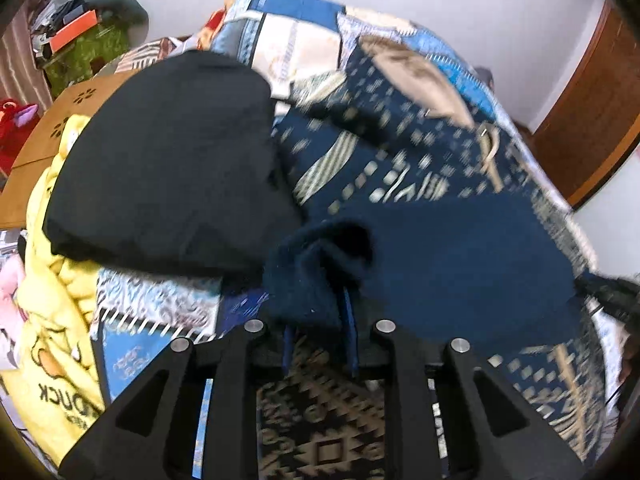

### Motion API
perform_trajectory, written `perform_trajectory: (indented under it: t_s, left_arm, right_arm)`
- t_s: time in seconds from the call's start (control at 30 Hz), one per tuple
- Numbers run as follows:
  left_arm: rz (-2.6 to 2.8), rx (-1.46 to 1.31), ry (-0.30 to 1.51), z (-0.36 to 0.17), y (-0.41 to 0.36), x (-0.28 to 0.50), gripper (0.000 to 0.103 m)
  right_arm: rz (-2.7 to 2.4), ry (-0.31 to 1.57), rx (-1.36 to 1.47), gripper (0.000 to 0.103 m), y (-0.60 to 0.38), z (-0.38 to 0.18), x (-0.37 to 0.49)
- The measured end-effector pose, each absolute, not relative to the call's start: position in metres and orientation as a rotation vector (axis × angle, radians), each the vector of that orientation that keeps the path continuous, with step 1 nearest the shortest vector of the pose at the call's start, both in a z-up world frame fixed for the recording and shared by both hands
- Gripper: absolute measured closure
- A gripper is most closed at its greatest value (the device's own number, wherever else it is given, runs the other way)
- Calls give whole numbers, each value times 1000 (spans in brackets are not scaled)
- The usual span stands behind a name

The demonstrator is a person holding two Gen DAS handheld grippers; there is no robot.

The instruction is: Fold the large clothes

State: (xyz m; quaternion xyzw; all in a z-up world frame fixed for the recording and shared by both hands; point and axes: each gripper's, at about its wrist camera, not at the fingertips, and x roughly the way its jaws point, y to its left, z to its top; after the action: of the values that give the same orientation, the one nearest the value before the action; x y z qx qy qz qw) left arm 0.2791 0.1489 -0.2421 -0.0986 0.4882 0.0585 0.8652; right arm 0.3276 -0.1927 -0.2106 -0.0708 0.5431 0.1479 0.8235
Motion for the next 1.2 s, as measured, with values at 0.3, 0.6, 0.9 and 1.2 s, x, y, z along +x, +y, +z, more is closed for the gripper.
perform_trajectory:
  t_s: [0.3, 0.6, 0.9, 1.2]
  left_arm:
    - [205, -131, 984, -225, 162, 261, 57]
    - [126, -102, 852, -160, 147, 281, 55]
    - [15, -52, 756, -112, 117, 356, 51]
    - [-24, -56, 842, -139, 103, 445, 49]
  right_arm:
    - [324, 1143, -168, 64, -189, -203, 331]
    - [342, 1042, -137, 64, -184, -164, 353]
    - [376, 892, -123, 64, -158, -110, 393]
    - [433, 868, -117, 49, -121, -114, 448]
